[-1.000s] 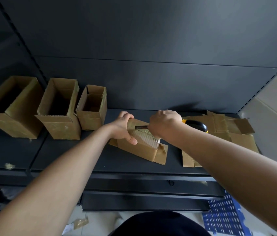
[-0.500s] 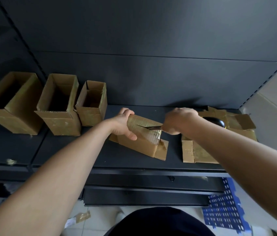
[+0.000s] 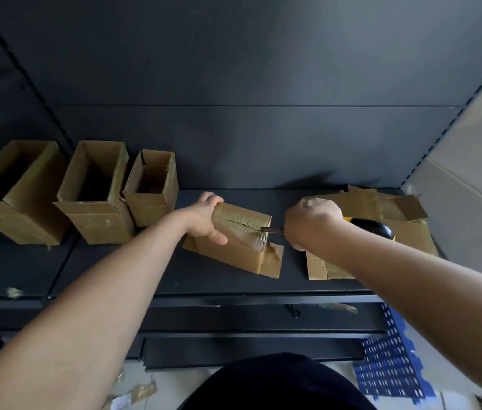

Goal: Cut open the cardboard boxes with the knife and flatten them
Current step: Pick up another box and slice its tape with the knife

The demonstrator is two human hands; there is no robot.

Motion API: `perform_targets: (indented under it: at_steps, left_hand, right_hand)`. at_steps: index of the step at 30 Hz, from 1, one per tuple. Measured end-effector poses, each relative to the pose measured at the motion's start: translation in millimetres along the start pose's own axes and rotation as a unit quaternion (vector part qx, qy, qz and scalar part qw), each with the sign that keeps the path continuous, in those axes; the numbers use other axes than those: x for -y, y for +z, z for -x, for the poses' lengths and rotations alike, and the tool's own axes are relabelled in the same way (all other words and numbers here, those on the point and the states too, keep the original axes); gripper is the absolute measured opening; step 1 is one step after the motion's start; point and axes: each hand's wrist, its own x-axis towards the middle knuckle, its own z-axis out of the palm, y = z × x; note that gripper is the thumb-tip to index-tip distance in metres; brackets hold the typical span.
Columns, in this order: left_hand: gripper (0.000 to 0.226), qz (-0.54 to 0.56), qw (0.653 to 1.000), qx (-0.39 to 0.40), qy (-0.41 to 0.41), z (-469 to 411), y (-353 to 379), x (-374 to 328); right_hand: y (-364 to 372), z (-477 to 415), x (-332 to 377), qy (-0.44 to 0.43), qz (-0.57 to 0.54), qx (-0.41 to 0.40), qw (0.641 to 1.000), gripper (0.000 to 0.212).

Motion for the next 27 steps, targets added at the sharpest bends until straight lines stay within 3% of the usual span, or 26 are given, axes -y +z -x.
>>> perform_targets:
  at_steps: [8, 12, 15, 17, 20, 21, 24, 27]
  left_hand:
    - [0.091, 0.062, 0.997, -0.024, -0.030, 5.5, 3.1, 3.5]
    - [0.086, 0.149, 0.987, -0.044, -0.041, 7.6, 3.4, -12.2]
    - [0.097, 0.188, 0.970, -0.121, -0.094, 5.7, 7.3, -17.9]
    - [0.111, 0.160, 0.956, -0.178, -0.169, 5.4, 13.3, -14.0]
    - [0.114, 0.262, 0.921, -0.190, -0.217, 5.7, 20.2, -7.6]
    - [0.111, 0.302, 0.912, -0.191, -0.203, 5.4, 22.0, -6.1]
    - [0.092, 0.324, 0.907, -0.240, -0.123, 6.9, 24.6, -7.5]
    - [0.085, 0.250, 0.938, -0.230, -0.070, 13.1, 22.4, -19.4]
  right_hand:
    - [2.8, 3.0, -18.3, 0.034, 0.013, 0.003, 0.999, 0.034]
    - [4.8, -16.7, -32.2, 0.030, -0.133, -0.125, 0.983, 0.032]
    - [10.4, -46.8, -20.1, 0.023, -0.380, -0.080, 0.921, 0.043]
    - [19.6, -65.0, -9.8, 0.010, -0.530, -0.013, 0.848, 0.045]
    - [33.4, -78.8, -1.6, 0.042, -0.673, 0.063, 0.736, 0.046]
    - [36.7, -79.6, -0.7, 0.048, -0.689, 0.083, 0.719, 0.047]
    - [39.8, -78.2, -1.0, 0.027, -0.667, 0.139, 0.731, 0.050]
    - [39.5, -78.0, -0.3, 0.012, -0.680, 0.162, 0.715, 0.054]
